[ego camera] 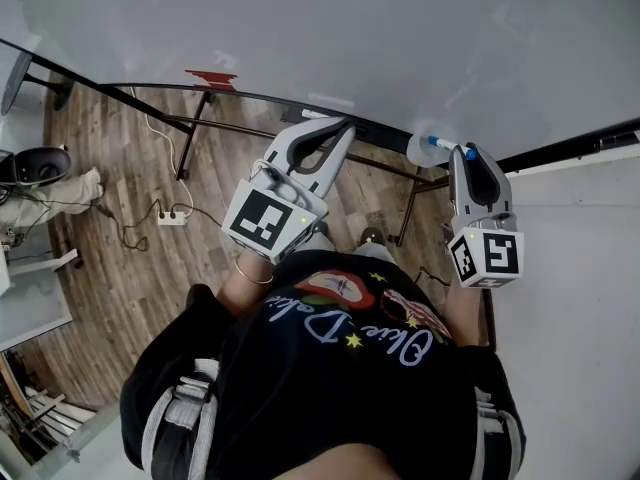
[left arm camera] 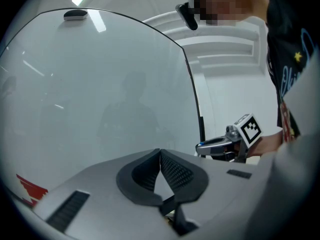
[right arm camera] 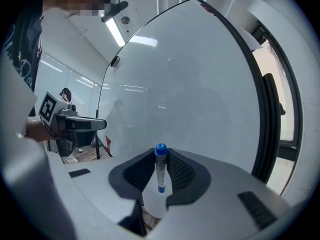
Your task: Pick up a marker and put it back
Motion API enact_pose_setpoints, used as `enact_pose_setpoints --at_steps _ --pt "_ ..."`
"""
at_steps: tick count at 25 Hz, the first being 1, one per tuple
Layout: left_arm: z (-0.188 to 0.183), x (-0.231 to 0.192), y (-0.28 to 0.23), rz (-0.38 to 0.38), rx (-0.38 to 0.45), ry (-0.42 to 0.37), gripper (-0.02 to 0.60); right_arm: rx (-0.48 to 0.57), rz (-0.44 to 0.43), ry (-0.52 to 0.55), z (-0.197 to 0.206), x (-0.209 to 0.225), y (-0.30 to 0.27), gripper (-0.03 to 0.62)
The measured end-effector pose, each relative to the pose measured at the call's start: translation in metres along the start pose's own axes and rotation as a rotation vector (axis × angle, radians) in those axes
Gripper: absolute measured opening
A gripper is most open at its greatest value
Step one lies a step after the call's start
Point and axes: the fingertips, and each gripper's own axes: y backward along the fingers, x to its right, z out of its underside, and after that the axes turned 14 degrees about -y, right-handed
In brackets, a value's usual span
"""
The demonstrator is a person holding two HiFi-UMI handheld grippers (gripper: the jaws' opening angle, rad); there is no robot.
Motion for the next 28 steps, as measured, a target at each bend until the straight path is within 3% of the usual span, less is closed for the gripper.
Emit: enact_pose_setpoints --at_steps 21,28 --pt "-0.007 0.008 -0.01 0.059 0.034 -0.006 0.005 0.113 0.007 -0.065 -0.047 0.004 0.04 0.074" --pt "-0.013 0.013 -0.016 0.087 0.049 0.002 0.004 0.164 0.02 -0.135 -0.059 0.012 0.056 0.074"
